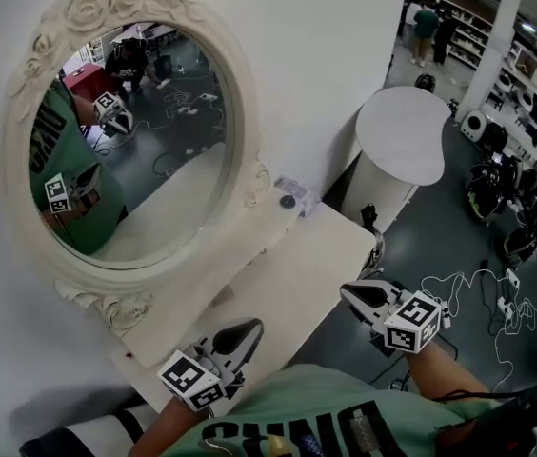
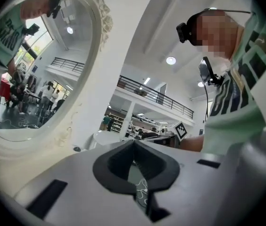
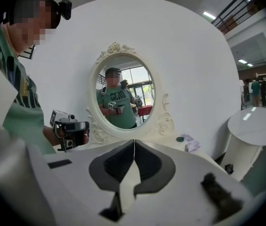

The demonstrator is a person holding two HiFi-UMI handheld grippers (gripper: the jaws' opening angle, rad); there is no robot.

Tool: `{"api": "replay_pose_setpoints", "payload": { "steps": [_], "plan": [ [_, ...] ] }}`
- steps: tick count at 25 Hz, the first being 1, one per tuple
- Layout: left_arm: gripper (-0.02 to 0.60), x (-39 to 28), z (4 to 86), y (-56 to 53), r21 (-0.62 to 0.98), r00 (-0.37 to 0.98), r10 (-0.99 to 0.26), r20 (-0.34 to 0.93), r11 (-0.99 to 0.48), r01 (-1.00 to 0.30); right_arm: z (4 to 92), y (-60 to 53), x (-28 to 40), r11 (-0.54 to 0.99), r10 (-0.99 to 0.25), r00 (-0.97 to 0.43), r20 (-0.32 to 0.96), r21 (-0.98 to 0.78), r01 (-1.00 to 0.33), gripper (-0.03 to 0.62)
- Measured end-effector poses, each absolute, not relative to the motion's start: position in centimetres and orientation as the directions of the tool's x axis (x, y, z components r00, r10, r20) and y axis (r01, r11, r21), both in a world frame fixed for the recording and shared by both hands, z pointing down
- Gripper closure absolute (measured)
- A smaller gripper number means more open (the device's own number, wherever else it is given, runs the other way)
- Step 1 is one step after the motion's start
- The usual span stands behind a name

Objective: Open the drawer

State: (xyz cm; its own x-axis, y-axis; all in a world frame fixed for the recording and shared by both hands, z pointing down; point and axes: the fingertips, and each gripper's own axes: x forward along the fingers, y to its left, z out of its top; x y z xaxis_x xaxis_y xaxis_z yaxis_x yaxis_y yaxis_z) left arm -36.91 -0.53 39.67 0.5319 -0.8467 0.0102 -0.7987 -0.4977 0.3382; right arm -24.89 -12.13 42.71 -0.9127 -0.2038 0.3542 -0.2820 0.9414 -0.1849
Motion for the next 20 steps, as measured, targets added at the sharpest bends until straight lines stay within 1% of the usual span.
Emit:
{"api": "replay_pose_setpoints", "payload": {
  "steps": [3,6,8,12,16,20],
  "plan": [
    [0.571,-32.1,39.3,-2.2,0.321,0.584,-0.812,0.029,-0.546,-0.774,42.4,-12.7,-19.8,0.933,-0.26,-0.902,0.344,-0.151,-0.326,0.582],
    [0.571,-26.7,39.6,-3.8,0.311,0.605,-0.794,0.051,-0.563,-0.765,42.8,-13.3,-14.4,0.922,-0.288,-0.903,0.319,-0.163,-0.352,0.582],
    [0.571,-22.8,40.3,-5.0,0.312,0.607,-0.792,0.064,-0.562,-0.766,43.8,-13.5,-10.7,0.915,-0.287,-0.903,0.321,-0.187,-0.357,0.582],
    [0.571,-15.5,41.6,-6.8,0.322,0.624,-0.778,0.08,-0.572,-0.754,46.5,-14.1,-4.4,0.917,-0.262,-0.892,0.369,-0.192,-0.349,0.582],
    [0.571,-11.7,42.5,-7.4,0.363,0.66,-0.745,0.098,-0.591,-0.72,49.4,-14.4,-1.6,0.907,-0.266,-0.882,0.39,-0.209,-0.366,0.58],
    [0.571,-10.7,43.4,-6.6,0.356,0.69,-0.712,0.127,-0.617,-0.702,52.3,-14.2,-1.7,0.894,-0.277,-0.867,0.413,-0.219,-0.39,0.58]
  ]
}}
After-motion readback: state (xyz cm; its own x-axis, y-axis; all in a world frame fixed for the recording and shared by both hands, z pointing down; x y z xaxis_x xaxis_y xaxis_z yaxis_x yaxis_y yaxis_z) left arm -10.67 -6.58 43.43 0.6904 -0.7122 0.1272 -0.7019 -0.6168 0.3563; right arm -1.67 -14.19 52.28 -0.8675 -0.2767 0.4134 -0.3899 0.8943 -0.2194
